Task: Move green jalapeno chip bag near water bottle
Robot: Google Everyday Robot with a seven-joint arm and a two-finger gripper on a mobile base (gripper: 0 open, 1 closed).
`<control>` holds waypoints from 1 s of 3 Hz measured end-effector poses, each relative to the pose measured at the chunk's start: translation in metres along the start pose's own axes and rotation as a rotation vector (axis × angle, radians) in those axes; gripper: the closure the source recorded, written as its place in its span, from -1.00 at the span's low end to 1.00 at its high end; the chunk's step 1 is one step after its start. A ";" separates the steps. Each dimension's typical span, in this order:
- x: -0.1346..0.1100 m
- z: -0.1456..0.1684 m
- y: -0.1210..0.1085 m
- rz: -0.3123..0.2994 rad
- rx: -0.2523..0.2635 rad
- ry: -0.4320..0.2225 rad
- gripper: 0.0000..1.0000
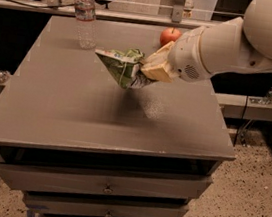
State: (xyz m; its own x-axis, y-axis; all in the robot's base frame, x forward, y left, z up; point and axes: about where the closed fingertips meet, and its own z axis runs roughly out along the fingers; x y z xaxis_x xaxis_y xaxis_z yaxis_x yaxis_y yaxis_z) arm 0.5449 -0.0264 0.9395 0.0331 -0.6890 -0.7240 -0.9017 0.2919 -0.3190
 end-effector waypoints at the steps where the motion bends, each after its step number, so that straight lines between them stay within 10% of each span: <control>1: 0.000 0.000 0.000 0.000 0.000 0.000 1.00; 3: -0.032 0.043 -0.032 -0.085 0.059 -0.066 1.00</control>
Offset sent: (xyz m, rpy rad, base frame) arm 0.0311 0.0383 0.0092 0.0271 -0.1155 0.0598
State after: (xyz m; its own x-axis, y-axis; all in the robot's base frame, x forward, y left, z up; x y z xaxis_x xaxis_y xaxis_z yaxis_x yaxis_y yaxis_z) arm 0.5910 0.0146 0.9466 0.1385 -0.6685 -0.7307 -0.8673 0.2743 -0.4153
